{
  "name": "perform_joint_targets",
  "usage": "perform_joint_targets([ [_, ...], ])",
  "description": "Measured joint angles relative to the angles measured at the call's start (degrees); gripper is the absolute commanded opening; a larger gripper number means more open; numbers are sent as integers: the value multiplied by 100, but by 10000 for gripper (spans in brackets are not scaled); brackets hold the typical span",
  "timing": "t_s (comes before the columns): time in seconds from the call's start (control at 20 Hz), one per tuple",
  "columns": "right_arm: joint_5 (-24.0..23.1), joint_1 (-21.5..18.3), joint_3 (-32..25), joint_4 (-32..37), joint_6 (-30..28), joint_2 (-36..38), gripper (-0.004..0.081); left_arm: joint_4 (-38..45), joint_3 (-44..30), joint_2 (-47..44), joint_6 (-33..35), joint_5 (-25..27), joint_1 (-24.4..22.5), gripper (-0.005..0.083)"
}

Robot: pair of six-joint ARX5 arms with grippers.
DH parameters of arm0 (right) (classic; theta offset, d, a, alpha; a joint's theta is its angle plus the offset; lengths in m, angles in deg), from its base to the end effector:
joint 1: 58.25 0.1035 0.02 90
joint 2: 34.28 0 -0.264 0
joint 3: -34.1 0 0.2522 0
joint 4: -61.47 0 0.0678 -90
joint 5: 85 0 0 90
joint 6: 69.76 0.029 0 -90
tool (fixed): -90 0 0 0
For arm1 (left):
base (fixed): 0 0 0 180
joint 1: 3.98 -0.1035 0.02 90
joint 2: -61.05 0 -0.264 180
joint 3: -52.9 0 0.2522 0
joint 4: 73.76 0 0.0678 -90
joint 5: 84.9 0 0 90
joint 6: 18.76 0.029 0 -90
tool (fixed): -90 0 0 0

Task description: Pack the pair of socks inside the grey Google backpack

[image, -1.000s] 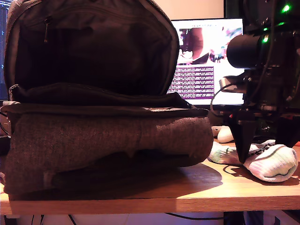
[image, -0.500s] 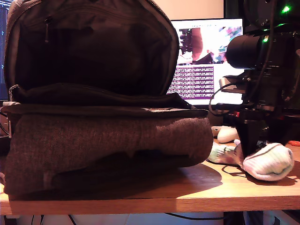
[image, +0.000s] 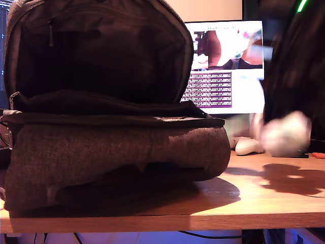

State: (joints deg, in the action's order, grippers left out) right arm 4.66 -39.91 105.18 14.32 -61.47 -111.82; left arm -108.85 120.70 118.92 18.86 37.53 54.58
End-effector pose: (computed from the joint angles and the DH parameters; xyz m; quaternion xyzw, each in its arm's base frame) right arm 0.2574 0.0851 0.2550 -0.0093 0.4539 0.1071 0.8845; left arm 0.1236 -0.1724 0.3313 0.4536 0.0734 -0.2581 0.8499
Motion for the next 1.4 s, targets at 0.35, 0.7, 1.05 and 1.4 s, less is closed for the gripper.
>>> perform_joint_targets([
  [0.35,-267,522,-1670,636,98,2312,-13,0,0,0,-39,-33,-17,-21],
  [0.7,-627,1685,-1749,643,-811,4321,-13,-2,4,0,-44,-339,-48,-21],
  [1.05,-1235,2743,-1856,662,-3383,3753,-13,31,424,2,-63,-584,-81,-21],
  [1.4,-1405,3429,-1856,2229,-5560,2586,-13,24,461,2,-61,-675,-81,-21],
])
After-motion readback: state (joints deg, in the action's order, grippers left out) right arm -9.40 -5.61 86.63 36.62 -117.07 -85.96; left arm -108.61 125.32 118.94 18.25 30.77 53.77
